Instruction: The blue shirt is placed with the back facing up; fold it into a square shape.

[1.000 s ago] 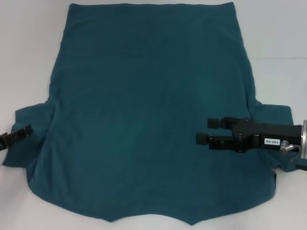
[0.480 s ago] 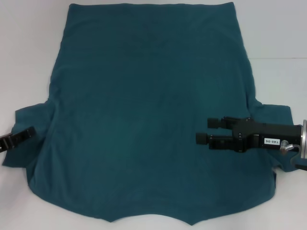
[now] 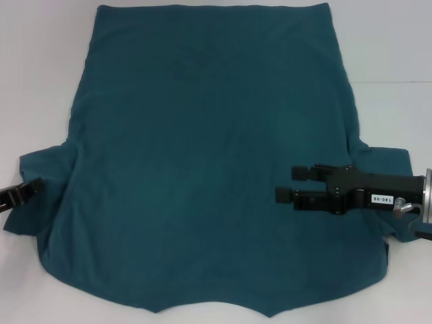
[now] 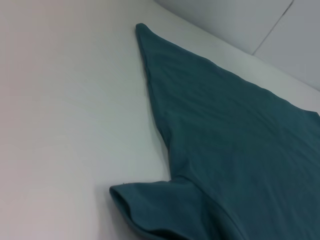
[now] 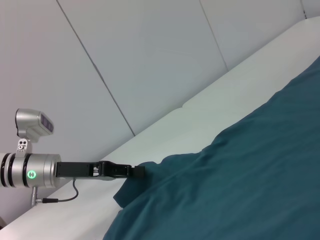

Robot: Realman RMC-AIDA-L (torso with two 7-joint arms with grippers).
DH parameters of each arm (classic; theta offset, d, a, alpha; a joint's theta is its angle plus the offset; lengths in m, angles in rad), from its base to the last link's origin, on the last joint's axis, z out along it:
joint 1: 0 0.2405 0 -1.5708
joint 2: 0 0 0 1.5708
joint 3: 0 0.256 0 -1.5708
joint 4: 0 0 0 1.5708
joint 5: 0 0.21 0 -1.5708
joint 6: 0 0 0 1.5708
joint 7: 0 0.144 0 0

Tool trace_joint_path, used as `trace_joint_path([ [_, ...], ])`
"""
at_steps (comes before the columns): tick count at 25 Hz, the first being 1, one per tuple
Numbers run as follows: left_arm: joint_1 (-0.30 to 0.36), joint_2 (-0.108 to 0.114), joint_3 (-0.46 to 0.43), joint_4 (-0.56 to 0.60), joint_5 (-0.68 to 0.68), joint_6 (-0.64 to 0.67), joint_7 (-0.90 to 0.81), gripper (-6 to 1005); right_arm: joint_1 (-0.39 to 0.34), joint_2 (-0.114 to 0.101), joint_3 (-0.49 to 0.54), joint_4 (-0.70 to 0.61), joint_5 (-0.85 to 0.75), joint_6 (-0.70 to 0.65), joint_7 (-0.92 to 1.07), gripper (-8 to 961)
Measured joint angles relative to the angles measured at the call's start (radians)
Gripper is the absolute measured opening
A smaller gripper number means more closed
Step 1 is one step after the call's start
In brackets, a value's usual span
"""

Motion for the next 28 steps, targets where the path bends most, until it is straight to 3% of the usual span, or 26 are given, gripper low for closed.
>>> trace_joint_path([
  [10, -0.011, -0.001, 0.009, 0.0, 0.0, -0.021, -0.001, 42, -0.003, 0.0, 0.003, 0.0, 0.002, 0.002, -0.004, 897],
  [28, -0.053, 0.027, 0.013, 0.02, 0.024, -0.156, -0.006, 4, -0.005, 0.006, 0.023, 0.0, 0.003, 0.002, -0.006, 897],
])
